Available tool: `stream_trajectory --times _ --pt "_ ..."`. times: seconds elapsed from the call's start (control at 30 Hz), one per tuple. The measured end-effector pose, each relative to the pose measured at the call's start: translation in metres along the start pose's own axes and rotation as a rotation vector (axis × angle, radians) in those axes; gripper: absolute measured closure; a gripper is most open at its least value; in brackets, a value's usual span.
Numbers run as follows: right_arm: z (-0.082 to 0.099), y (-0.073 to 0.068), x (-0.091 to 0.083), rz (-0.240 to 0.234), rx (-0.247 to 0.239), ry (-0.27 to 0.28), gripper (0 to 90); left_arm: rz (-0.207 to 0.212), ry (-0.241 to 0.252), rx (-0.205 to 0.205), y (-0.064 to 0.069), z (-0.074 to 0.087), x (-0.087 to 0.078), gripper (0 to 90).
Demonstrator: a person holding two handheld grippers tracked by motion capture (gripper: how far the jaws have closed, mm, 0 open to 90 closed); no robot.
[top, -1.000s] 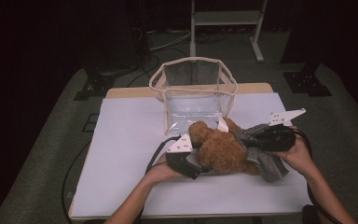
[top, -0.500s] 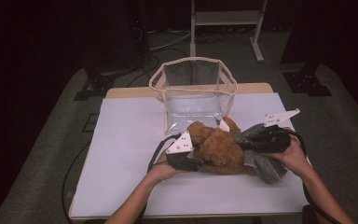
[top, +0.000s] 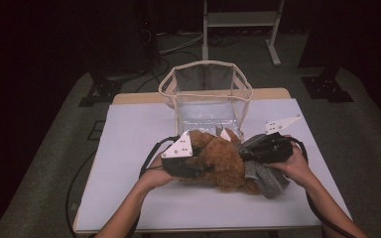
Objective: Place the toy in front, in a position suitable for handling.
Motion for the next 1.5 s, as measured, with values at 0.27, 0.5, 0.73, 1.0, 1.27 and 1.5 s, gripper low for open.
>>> stream_trajectory --times 0.27,0.5,0.73,1.0,1.27,1.5 --pt "0.004 0.008 -0.003 0.079 -0.002 -0.038 72.8 0.013 0.033 -0.073 -0.004 0.024 0.002 38.0" --pt "0.007 0.008 -0.002 0.076 -0.001 -0.035 72.7 0.036 0.055 -0.092 -0.002 0.038 -0.002 30.7" --pt "0.008 0.008 -0.002 0.077 0.0 -0.036 72.7 0.041 0.006 -0.124 0.001 0.061 0.002 27.3" --pt "0.009 0.007 -0.002 0.075 0.0 -0.032 72.7 0.07 -0.01 -0.149 0.0 0.061 0.021 22.6" --pt "0.009 0.004 0.0 0.016 0.009 -0.011 72.9 0.037 -0.021 -0.087 -0.002 0.042 0.013 45.1" --pt "0.004 0.0 0.002 -0.025 0.008 0.03 73.2 0.01 -0.03 -0.029 -0.005 0.021 -0.001 48.7"
Point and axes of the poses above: each handheld gripper's, and its own axes: x roughly forward along the jaws, z roughly out of its underside, y roughly to its right, the point moved 1 cm from there along x, roughly forward along the jaws, and after that the axes turned 11 degrees about -y, right-handed, at the moved point
